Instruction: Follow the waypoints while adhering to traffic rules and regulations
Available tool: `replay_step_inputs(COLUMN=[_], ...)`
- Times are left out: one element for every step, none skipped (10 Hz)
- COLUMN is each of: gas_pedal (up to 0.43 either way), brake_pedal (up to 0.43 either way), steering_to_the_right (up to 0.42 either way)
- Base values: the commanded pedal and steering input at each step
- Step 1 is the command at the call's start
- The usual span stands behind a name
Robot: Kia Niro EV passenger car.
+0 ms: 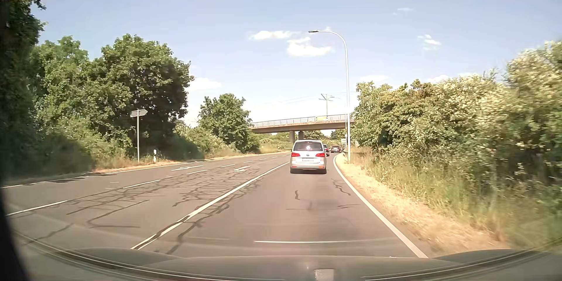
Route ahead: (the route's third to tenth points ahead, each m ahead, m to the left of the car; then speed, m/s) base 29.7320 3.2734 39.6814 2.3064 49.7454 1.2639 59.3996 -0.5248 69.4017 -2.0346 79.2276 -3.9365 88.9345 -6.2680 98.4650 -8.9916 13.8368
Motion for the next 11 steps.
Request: replay_step_inputs(gas_pedal=[0.177,0.177,0.177,0.177,0.169,0.138,0.130,0.118,0.098,0.087,0.067], brake_pedal=[0.030,0.030,0.030,0.030,0.030,0.030,0.030,0.030,0.030,0.030,0.030], steering_to_the_right=[0.014,0.014,0.014,0.014,0.014,0.014,0.015,0.016,0.016,0.016,0.016])
